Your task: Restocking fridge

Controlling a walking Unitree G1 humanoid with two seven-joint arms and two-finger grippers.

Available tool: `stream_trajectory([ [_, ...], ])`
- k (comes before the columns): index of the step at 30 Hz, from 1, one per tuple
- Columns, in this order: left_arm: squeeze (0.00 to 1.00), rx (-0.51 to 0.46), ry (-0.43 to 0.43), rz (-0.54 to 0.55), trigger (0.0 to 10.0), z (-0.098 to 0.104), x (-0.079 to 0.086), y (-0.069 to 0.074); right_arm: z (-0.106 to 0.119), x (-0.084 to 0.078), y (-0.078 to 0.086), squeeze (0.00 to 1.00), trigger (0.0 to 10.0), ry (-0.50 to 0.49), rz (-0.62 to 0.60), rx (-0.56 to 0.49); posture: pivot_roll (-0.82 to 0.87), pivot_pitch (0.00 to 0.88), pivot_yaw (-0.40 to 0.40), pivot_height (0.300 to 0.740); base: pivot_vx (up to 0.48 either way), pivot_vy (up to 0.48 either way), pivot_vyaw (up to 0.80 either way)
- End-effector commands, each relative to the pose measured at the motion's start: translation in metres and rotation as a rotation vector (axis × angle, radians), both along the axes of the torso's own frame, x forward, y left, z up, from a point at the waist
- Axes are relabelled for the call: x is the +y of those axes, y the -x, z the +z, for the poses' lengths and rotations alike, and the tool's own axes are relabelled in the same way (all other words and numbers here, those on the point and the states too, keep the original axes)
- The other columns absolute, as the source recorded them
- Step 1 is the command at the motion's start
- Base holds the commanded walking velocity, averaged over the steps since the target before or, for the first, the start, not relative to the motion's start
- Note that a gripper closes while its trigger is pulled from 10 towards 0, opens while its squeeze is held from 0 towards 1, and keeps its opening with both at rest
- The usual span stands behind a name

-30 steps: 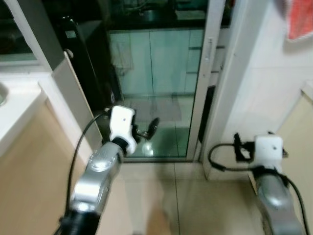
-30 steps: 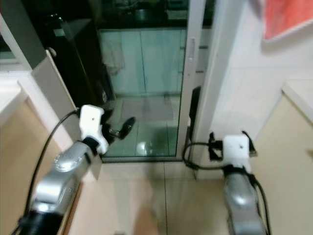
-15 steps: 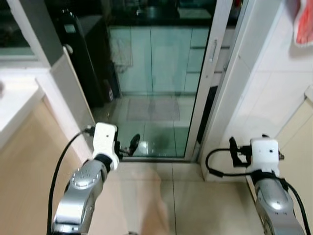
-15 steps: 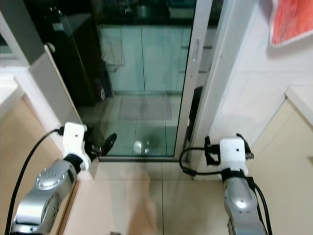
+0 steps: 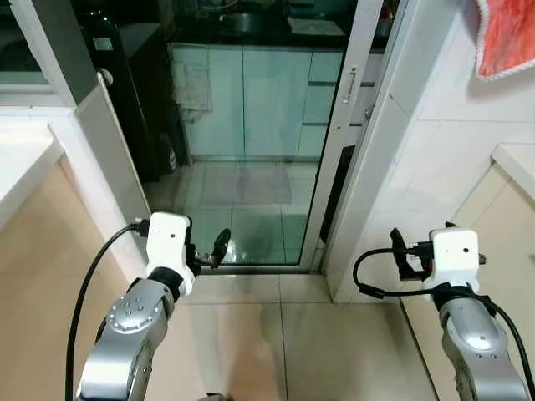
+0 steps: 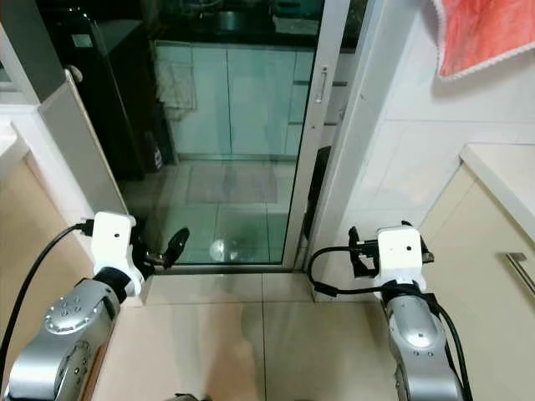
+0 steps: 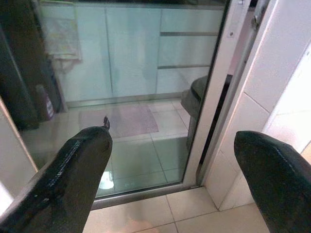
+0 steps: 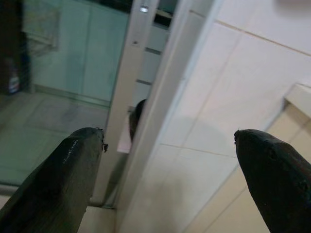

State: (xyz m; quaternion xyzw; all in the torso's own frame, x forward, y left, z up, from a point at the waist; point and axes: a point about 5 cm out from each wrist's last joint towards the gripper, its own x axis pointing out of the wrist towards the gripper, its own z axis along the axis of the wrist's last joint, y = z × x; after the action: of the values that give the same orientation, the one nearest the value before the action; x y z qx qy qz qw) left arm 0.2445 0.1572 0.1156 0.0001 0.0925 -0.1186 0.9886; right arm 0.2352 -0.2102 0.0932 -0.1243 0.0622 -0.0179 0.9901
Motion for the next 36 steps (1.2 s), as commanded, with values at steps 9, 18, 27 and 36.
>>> stream_trajectory([
  [9, 0.0, -0.007, 0.029, 0.048, 10.0, 0.006, 0.002, 0.007, 0.001, 0.006, -0.012, 0.72, 10.0, -0.066, 0.028, -0.008, -0.01, 0.0, -0.052, 0.74, 0.0, 0.0, 0.0],
  [18, 0.0, -0.035, 0.043, 0.02, 10.0, 0.011, -0.007, -0.002, 0.002, 0.01, -0.012, 0.71, 10.0, -0.063, 0.046, -0.014, -0.04, 0.0, -0.031, 0.74, 0.0, 0.0, 0.0],
  [27, 0.0, -0.055, 0.003, -0.018, 10.0, 0.013, -0.012, -0.008, 0.007, 0.01, -0.016, 0.73, 10.0, -0.046, 0.043, -0.038, -0.05, 0.0, -0.02, 0.74, 0.0, 0.0, 0.23],
  [36, 0.0, -0.029, 0.018, -0.017, 10.0, 0.009, -0.009, -0.011, 0.007, 0.017, -0.014, 0.72, 10.0, -0.065, 0.037, -0.053, -0.05, 0.0, 0.007, 0.74, 0.0, 0.0, 0.0],
])
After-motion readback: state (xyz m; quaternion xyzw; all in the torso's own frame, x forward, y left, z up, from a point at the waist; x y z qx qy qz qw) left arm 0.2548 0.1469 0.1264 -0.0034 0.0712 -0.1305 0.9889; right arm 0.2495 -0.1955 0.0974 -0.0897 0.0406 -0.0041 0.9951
